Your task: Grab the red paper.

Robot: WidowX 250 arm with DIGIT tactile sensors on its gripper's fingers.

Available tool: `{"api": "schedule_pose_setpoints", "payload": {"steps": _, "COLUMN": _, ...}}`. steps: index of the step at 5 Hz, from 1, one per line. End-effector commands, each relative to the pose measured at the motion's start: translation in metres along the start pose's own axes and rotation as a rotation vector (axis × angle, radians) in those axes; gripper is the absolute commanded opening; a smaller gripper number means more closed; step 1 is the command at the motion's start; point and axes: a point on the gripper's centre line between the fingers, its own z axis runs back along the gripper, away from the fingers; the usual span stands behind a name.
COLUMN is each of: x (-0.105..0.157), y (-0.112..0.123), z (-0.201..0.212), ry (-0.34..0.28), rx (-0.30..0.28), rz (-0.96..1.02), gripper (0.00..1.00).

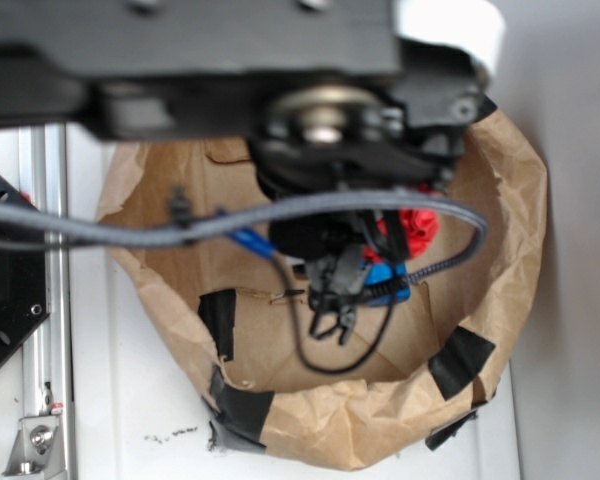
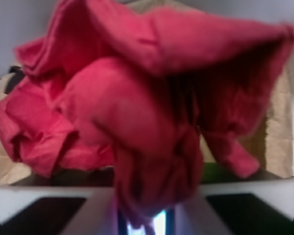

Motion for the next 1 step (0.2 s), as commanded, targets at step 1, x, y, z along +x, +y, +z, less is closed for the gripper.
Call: {"api": "schedule_pose_setpoints", "payload": {"steps": 1, "x": -0.0153, "y": -0.0102, "z": 0.0221, "ry": -0.056, "rx": -0.003, "rz": -0.019, "gripper": 0.00}}
